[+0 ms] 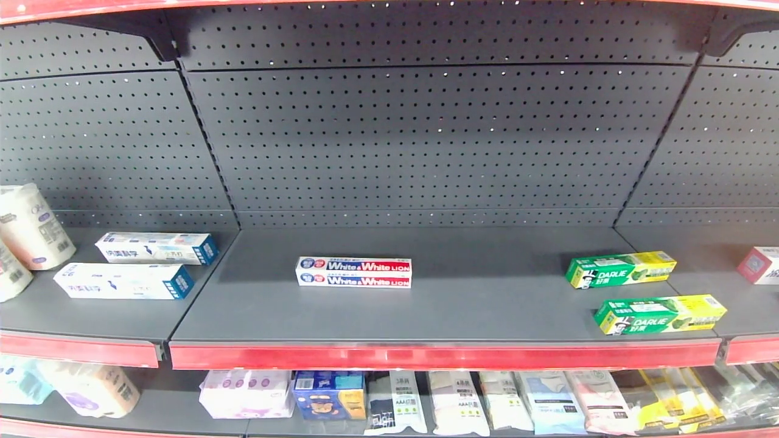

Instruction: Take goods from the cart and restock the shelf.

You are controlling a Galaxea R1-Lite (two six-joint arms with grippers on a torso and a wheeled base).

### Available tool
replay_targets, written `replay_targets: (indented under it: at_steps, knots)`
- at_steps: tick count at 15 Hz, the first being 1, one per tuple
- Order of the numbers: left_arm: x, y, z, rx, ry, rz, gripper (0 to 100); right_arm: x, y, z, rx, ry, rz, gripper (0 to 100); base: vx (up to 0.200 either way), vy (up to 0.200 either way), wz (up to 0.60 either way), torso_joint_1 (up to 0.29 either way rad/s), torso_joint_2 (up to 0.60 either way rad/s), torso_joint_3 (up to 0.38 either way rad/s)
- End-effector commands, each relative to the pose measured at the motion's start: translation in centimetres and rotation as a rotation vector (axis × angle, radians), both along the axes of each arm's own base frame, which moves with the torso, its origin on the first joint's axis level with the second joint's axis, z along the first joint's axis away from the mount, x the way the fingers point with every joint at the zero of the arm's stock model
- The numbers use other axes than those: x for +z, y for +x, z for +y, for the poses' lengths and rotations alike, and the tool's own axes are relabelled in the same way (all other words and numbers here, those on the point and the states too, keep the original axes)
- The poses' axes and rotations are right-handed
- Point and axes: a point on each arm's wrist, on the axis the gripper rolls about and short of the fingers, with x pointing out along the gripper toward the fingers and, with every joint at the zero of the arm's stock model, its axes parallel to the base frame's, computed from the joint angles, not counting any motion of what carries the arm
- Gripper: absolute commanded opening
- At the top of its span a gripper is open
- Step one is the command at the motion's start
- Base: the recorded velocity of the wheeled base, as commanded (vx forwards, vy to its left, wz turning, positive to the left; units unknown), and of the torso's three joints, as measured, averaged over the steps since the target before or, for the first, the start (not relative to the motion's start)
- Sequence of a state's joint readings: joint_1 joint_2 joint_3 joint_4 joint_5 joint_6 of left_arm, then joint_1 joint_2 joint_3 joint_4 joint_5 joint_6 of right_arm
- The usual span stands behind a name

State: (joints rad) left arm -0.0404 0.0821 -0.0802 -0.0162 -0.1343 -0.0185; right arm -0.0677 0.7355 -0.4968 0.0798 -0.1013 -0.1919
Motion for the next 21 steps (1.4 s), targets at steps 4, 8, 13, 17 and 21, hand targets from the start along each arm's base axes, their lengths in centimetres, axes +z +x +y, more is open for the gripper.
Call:
replay_targets:
  at_steps: [4,8,13,17,21]
  knots:
    - [12.5,13.5,-0.9,-0.098,-0.142,0.36,100,0.0,0.2,0.1,0.04,0.009,0.003,0,0.0,0.0,0.0,0.0,0.0,0.0]
    - [9.5,20.1,-1.2,-0.088,-0.148,0.508,100,0.9,0.9,0.1,0.05,0.008,-0.004,0,0.0,0.0,0.0,0.0,0.0,0.0]
    - [7.0,26.7,-1.8,-0.096,-0.157,0.621,100,0.1,0.5,0.2,0.087,-0.04,0.071,0,0.0,0.0,0.0,0.0,0.0,0.0]
    - [5.7,29.2,-3.3,-0.223,-0.176,0.65,100,0.1,0.6,0.2,0.092,-0.054,0.076,0,0.0,0.0,0.0,0.0,0.0,0.0]
    - [4.0,32.7,-5.4,-0.254,-0.146,0.659,100,0.6,0.8,0.2,0.104,-0.088,0.07,0,0.0,0.0,0.0,0.0,0.0,0.0]
